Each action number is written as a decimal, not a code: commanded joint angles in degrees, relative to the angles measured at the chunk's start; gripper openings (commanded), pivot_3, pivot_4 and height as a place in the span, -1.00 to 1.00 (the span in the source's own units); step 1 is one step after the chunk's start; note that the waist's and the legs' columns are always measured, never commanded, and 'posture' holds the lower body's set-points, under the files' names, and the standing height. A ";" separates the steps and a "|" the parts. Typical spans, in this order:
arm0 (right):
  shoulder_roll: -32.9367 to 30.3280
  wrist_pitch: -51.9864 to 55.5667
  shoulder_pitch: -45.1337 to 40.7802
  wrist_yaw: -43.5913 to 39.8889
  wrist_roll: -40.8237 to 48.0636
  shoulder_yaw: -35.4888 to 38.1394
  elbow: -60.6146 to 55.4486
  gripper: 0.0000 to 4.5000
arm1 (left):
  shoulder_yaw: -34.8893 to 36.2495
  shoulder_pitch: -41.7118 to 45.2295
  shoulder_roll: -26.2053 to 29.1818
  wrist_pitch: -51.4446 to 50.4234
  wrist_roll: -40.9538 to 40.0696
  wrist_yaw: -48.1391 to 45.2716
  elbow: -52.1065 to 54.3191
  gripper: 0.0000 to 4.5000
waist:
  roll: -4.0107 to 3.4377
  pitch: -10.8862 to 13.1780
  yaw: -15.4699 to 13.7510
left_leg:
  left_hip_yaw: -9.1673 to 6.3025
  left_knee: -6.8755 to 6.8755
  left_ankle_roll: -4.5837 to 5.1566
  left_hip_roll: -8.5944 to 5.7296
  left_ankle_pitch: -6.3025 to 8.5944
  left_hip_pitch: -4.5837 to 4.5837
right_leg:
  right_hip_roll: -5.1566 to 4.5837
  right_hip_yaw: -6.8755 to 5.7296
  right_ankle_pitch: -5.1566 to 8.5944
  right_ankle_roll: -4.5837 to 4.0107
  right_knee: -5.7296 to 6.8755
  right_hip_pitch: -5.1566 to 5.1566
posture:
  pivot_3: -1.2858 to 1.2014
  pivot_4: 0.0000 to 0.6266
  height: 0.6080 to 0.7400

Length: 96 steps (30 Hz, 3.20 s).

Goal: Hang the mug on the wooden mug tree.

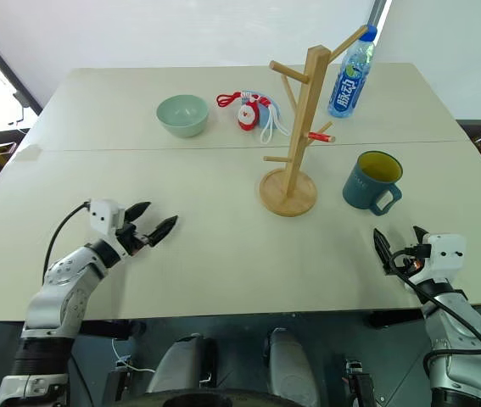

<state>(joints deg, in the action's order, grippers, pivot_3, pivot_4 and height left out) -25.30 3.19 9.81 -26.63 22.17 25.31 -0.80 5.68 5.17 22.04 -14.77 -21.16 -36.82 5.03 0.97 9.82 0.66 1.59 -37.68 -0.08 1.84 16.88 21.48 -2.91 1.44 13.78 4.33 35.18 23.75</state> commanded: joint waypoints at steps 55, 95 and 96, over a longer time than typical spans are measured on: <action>6.56 -2.73 -18.95 20.74 -7.23 -2.32 11.81 -0.98 | -18.86 10.53 0.25 -10.25 -5.19 -14.63 19.61 1.00 | -0.03 0.01 0.22 | -0.04 -0.08 0.02 -0.10 -0.02 0.00 | 0.38 0.07 0.00 0.02 0.04 -0.04 | 0.03 -0.52 1.00; -16.17 6.44 -21.00 -3.67 -13.89 -12.52 -22.13 -0.98 | -9.44 14.08 3.65 -8.22 -9.92 -15.18 13.99 1.00 | 0.04 0.07 0.00 | -0.09 -0.31 0.03 -0.13 -0.01 0.03 | 0.38 -0.01 0.00 0.03 0.08 -0.12 | 0.03 -0.52 1.00; -16.33 6.49 -21.63 -3.87 -13.94 -12.73 -21.80 -0.98 | -9.21 14.41 3.64 -8.56 -10.53 -15.11 14.24 1.00 | 0.04 0.07 0.01 | -0.08 -0.31 0.03 -0.13 -0.01 0.03 | 0.37 -0.01 0.00 0.03 0.08 -0.11 | 0.03 -0.52 1.00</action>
<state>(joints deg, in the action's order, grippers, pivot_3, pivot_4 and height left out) -41.47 10.11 -10.20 -30.48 8.00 11.58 -22.05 -5.24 18.26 25.55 -23.19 -29.80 -52.15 16.51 1.01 9.89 0.68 1.52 -37.99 -0.05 1.71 16.87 21.50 -2.53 1.44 13.78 4.36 35.26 23.64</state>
